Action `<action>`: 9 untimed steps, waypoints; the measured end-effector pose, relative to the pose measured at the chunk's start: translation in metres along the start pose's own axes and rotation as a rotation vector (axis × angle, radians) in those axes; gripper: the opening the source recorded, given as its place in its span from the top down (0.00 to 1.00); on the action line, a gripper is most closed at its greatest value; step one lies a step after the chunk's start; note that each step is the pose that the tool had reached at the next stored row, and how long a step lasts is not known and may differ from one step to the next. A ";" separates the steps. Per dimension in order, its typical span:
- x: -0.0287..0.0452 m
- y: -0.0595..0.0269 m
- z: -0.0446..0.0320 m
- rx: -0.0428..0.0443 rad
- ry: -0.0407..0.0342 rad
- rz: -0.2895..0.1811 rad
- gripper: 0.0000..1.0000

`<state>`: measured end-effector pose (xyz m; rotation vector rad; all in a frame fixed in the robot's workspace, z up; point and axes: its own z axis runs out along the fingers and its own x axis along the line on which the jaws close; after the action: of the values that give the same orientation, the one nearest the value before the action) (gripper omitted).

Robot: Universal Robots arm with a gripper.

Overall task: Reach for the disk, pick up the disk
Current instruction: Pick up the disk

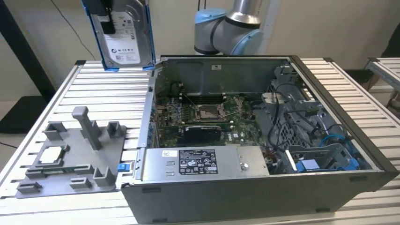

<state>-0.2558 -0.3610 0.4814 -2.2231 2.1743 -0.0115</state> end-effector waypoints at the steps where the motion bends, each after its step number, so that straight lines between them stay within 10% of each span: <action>1: 0.0001 -0.0040 0.0001 0.0000 0.0001 0.000 1.00; 9: 0.0007 -0.0317 0.0008 -0.0001 0.0001 0.000 1.00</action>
<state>-0.2241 -0.3610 0.4815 -2.2231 2.1744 -0.0115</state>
